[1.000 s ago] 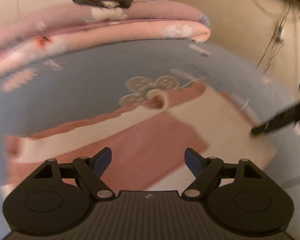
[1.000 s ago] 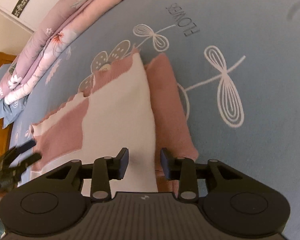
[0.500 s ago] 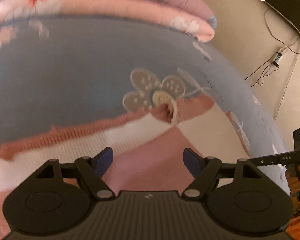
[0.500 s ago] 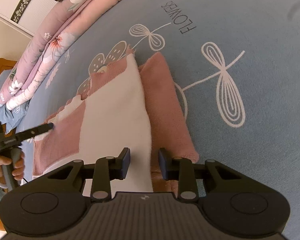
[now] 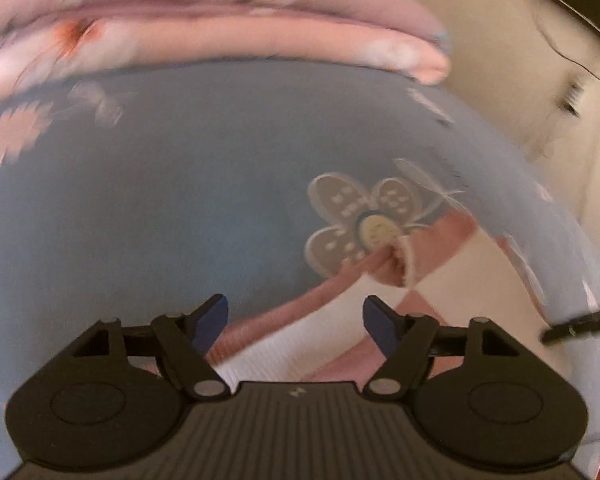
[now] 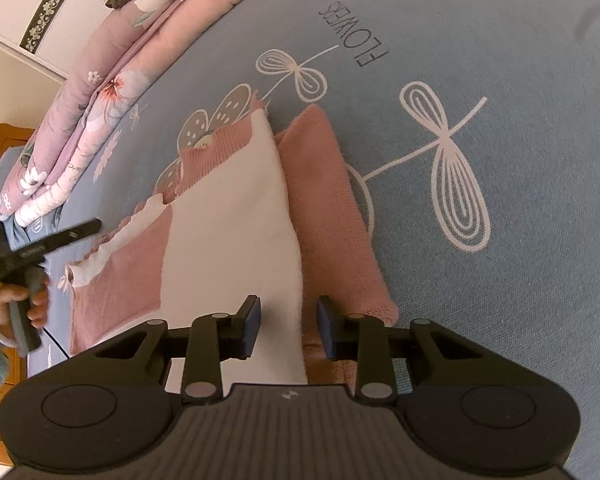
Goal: Fold clothes
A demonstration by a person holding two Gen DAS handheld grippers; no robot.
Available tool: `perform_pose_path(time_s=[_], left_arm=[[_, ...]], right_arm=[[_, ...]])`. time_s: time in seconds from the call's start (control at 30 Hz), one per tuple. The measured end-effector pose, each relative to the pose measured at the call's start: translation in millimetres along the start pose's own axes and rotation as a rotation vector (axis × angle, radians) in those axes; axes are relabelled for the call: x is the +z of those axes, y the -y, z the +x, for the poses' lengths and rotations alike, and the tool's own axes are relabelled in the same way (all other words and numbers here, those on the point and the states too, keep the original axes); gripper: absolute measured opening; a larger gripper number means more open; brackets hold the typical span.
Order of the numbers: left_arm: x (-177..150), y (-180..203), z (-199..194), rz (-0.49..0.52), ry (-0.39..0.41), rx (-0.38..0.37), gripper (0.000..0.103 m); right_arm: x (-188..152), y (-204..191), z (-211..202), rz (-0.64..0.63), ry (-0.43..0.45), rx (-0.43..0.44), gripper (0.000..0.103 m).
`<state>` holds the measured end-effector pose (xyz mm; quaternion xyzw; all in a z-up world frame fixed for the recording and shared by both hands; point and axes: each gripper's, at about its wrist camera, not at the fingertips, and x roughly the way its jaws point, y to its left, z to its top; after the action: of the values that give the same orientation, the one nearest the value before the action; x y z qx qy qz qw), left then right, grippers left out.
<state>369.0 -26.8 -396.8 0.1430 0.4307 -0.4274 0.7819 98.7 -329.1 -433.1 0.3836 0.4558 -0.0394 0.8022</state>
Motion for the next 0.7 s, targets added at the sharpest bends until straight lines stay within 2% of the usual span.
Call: perform_pose_path(time_s=[0.03,0.07,0.17,0.23,0.4,0.47,0.5,0.53,0.6,0.7], left_arm=[[4,10,2,0.130,-0.043,0.019,0.029],[7,19,7,0.254,-0.113,0.027,0.018],[10,30,26,0.400,-0.258,-0.008,0.018],[9,32,36,0.463,-0.307,0.006,0.018],[13,28,57,0.504,-0.402,-0.014,0.021],[14,33,58,0.546,-0.418,-0.017,0.017],[14,38,58,0.570,-0.422,-0.019,0.008],[14,42,57,0.593,-0.425,-0.020,0.006],[14,49,52,0.637,-0.413,-0.004,0.005],[16,44,47,0.603,-0.365,0.036,0.005]], right_arm=[[0,0,0,0.003,0.001,0.001,0.035],[0,0,0,0.002,0.001,0.002,0.035],[-1,1,0,0.002,0.005,0.005,0.035],[-1,2,0,0.004,0.007,0.006,0.035],[-2,3,0,0.015,0.012,0.011,0.035],[-2,4,0,0.016,0.012,0.012,0.035],[-2,4,0,0.016,0.013,0.012,0.035],[-2,4,0,0.016,0.013,0.013,0.035],[-2,5,0,0.021,0.014,0.016,0.035],[-2,5,0,0.025,0.017,0.017,0.035]])
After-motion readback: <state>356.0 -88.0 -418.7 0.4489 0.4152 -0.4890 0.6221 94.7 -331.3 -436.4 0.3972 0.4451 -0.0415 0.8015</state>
